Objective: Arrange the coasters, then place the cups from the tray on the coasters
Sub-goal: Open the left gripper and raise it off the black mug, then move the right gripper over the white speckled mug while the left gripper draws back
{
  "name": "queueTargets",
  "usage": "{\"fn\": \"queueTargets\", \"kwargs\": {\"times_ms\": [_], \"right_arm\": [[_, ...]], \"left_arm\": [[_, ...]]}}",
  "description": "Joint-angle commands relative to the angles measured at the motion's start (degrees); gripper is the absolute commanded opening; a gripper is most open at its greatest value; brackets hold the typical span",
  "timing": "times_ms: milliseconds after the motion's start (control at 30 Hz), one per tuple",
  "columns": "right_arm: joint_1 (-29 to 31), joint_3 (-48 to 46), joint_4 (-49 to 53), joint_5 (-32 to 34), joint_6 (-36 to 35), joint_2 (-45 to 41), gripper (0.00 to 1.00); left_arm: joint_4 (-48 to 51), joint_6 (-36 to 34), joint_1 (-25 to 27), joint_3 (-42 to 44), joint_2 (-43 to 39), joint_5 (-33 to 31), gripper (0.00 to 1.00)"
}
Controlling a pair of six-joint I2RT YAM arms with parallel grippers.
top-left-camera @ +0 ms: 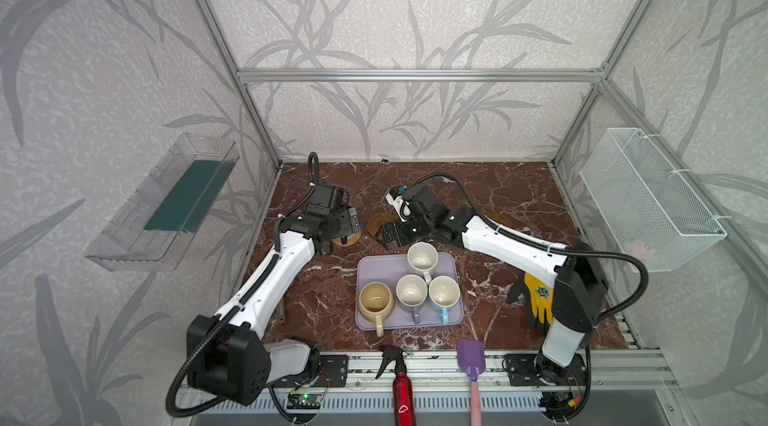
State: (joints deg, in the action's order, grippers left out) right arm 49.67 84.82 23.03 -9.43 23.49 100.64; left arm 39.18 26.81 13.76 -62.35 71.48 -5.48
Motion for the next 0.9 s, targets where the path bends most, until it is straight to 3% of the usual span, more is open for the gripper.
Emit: {"fn": "queueTargets", "kwargs": {"times_ms": [0,167,433,633,867], "right_arm": [[0.43,-2.79,4.40,3.54,-1.59,-6.29,0.99],[0.78,-7.95,9.38,7.62,-1.93,-13.86,0.99],[0.87,-16.87,13.66,11.45,-1.69,-21.71,0.99],[0.87,-22.09,10.62,11.30,-0.87,-22.43,0.88],[0.69,-21.09,9.67,8.49,-1.57,-17.37,0.77]], "left_arm": [[2.73,1.39,-0.22,-1.44,-4.08,5.00,1.00],[0.35,3.58,1.82,0.16,-8.45,18.76,0.99],[-9.06,9.20,10.98,6.55,-13.13,28.93,0.99],[-15.72,15.74,14.89,12.54,-13.68,28.55,0.99],[-17.79,18.08,16.15,15.75,-12.90,26.72,0.99]]}}
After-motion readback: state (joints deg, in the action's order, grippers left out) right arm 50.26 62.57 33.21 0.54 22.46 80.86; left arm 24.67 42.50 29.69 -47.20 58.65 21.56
